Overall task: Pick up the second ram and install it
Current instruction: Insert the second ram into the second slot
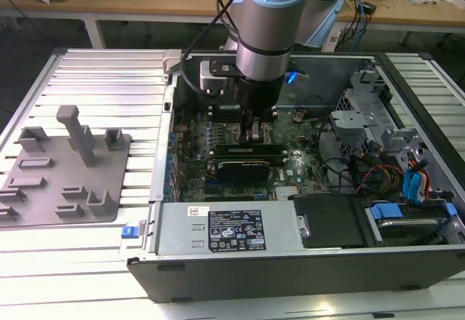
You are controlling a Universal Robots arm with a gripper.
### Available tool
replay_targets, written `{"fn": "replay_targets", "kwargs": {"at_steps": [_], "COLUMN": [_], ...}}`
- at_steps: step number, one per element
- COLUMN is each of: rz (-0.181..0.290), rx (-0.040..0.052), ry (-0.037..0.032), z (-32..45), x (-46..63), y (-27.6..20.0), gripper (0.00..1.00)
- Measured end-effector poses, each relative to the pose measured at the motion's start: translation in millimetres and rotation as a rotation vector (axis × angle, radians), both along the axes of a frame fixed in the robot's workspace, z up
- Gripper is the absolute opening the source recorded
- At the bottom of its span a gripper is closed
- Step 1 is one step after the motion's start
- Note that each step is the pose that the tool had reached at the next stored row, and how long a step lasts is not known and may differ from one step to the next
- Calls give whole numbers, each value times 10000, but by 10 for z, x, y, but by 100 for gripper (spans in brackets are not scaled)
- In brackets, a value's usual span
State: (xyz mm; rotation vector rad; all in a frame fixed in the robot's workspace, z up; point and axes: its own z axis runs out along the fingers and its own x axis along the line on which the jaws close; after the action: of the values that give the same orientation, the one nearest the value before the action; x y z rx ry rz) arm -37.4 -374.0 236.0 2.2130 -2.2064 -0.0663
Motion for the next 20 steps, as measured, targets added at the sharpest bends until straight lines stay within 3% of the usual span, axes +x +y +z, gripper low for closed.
{"fn": "replay_targets", "kwargs": {"at_steps": [7, 20], "rz": [0, 0], "rx": [-1, 0], "ry": [1, 0], "z": [-46, -65], "x": [0, 0], "y": [0, 0], "gripper": [9, 9]}}
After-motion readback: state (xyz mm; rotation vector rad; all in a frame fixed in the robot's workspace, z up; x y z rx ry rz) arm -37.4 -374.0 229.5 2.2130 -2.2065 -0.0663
